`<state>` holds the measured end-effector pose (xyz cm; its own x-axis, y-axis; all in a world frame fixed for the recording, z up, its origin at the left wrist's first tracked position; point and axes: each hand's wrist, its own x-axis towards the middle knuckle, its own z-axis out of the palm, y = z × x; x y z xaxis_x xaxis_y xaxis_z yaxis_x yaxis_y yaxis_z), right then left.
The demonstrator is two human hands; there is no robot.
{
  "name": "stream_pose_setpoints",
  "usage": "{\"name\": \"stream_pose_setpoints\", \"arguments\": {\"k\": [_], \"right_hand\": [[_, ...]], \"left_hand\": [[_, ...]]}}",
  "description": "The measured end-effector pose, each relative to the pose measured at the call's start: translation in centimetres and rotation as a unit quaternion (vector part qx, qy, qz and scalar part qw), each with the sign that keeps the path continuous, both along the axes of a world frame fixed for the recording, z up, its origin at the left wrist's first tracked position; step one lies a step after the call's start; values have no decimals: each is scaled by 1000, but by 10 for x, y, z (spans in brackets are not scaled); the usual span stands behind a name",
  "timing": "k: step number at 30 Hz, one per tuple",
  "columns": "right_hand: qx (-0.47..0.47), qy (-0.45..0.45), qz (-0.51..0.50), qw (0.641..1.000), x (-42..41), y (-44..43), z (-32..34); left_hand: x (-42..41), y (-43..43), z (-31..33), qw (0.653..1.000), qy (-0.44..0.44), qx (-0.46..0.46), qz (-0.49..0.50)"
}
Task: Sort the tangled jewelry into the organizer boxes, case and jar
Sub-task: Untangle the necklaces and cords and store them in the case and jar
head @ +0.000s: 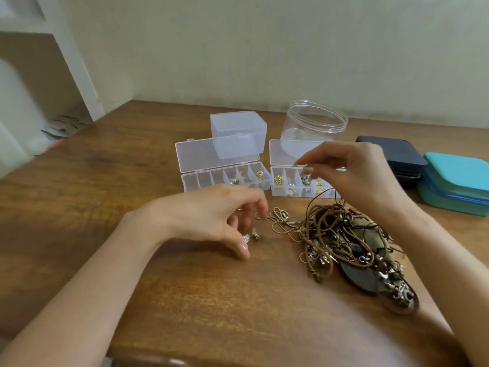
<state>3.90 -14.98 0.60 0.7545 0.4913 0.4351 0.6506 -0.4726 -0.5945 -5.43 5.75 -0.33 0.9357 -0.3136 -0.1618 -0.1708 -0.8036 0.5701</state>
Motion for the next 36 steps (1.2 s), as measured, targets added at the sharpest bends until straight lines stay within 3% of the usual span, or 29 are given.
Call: {"name": "stream_pose_setpoints", "arguments": {"k": [5,11,14,18,21,27,30,32,34,36], "right_hand": [[-6,3,22,1000,-5,2,1],[-5,7,38,999,-7,3,0],[3,2,38,999,-7,2,1],[12,-2,38,999,-6,1,1],[11,-4,36,999,-5,1,1],[18,-5,32,999,-4,0,1],[20,-5,30,999,-3,0,1],[18,-6,30,999,-3,-1,1],[16,-7,32,999,-3,-1,1],[17,-7,34,999,-3,-1,1]], "left_hand": [[6,-6,-9,996,-62,56,-41],[10,-1,-11,997,-68,14,-35],[8,-4,-5,989,-54,-137,18],[9,6,4,916,-28,-385,113],[14,12,3,871,31,-466,155],[17,18,3,849,41,-492,188],[20,27,5,878,-95,-392,257],[24,35,7,878,-160,-332,307],[26,39,9,868,-134,-351,326],[24,37,11,839,-56,-443,312]]}}
